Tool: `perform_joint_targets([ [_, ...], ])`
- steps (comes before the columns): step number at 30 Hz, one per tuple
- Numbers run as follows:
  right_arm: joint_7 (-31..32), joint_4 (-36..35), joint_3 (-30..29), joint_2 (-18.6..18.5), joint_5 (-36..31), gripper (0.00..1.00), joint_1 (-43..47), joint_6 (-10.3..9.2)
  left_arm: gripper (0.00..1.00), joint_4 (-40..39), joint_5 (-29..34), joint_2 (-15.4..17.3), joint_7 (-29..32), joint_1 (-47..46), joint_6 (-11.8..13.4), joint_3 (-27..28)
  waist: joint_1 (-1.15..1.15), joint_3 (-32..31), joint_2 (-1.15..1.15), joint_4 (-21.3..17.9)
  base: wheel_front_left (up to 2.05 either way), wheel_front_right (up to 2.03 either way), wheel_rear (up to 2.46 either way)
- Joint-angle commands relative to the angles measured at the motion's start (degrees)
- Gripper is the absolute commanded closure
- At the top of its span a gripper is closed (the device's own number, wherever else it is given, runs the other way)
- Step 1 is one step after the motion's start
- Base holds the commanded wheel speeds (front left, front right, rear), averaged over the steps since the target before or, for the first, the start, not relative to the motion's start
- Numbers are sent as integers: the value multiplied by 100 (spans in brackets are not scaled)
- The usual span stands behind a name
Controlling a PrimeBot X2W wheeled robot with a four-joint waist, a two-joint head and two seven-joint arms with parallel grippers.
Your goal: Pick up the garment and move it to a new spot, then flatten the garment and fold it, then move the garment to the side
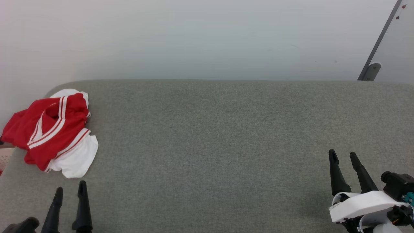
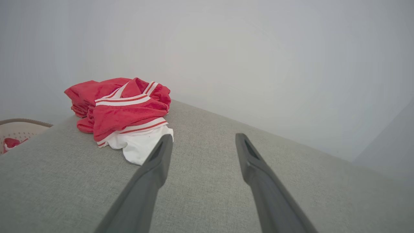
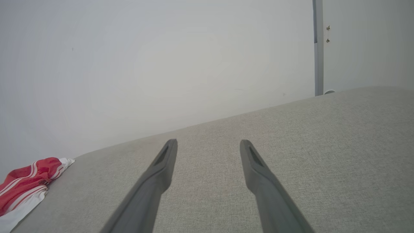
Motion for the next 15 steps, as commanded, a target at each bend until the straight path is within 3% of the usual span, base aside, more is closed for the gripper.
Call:
perform_joint_targets([
  [1, -58, -52, 42, -37, -159, 0, -117, -4, 0, -14, 165, 72, -42, 19, -42, -24, 0, 1, 0, -6, 0, 0, 0],
  [15, -217, -51, 123, -78, -730, 0, -164, -5, 0, 92, 745, 329, -206, -37, -102, -212, 0, -5, 0, -59, 0, 0, 0],
])
